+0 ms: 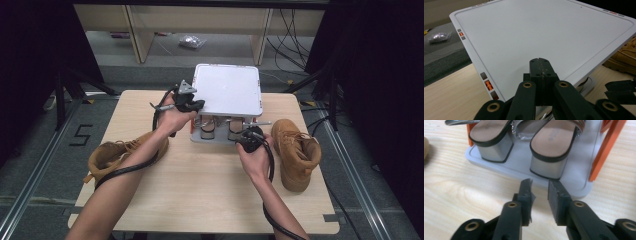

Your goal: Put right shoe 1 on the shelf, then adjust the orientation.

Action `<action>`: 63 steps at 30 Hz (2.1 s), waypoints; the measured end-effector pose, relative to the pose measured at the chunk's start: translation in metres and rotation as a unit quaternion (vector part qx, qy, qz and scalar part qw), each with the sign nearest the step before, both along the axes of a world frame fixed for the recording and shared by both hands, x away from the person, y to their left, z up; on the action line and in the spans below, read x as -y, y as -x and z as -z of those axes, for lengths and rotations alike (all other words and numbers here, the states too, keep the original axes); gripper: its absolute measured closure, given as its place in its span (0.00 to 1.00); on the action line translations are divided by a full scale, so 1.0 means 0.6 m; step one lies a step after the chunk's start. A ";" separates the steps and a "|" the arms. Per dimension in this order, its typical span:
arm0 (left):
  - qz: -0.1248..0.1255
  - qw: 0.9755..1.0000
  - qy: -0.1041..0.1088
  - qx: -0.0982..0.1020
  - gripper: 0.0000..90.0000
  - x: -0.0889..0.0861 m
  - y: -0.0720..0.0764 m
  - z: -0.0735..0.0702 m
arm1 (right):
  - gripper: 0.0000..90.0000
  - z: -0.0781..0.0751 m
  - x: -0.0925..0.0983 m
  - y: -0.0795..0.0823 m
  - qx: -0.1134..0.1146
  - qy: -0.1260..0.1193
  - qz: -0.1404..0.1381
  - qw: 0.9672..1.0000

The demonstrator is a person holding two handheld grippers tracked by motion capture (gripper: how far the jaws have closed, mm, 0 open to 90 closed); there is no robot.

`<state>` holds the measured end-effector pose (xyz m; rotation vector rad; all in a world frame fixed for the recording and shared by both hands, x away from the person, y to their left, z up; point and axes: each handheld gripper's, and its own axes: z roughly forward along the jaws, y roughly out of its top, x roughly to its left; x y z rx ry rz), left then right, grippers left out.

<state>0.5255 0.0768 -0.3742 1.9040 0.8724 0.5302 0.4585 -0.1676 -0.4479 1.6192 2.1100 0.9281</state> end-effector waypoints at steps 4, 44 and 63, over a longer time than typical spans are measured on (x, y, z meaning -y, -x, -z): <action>0.000 1.000 -0.001 0.001 1.00 0.000 0.000 0.000 | 0.74 -0.001 0.017 0.013 -0.006 -0.007 -0.007 1.000; -0.027 0.998 -0.048 -0.009 0.77 -0.112 0.058 -0.050 | 0.60 0.011 0.092 0.108 0.013 -0.031 0.018 0.999; -0.051 0.997 -0.050 -0.031 0.73 -0.209 0.113 -0.045 | 0.58 0.025 0.084 0.128 0.005 -0.037 0.013 0.999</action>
